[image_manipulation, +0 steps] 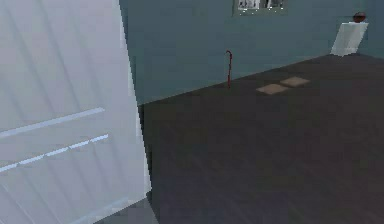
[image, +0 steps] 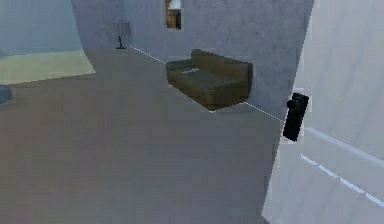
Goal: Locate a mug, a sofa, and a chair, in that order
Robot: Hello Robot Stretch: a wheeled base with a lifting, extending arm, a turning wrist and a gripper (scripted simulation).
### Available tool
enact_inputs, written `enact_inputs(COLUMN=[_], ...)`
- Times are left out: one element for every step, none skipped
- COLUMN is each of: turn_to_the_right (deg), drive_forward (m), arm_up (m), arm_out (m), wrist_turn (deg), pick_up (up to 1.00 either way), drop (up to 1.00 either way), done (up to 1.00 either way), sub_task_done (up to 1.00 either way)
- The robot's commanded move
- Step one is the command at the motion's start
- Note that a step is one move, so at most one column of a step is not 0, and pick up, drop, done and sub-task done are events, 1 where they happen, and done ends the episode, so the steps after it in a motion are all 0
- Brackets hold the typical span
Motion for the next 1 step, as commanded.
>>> enact_inputs(turn_to_the_right=[-6.0], drive_forward=[0.0], arm_up=[0.0], arm_out=[0.0], wrist_turn=[0.0], pick_up=[0.0], drop=[0.0], done=[0.0], sub_task_done=[0.0])
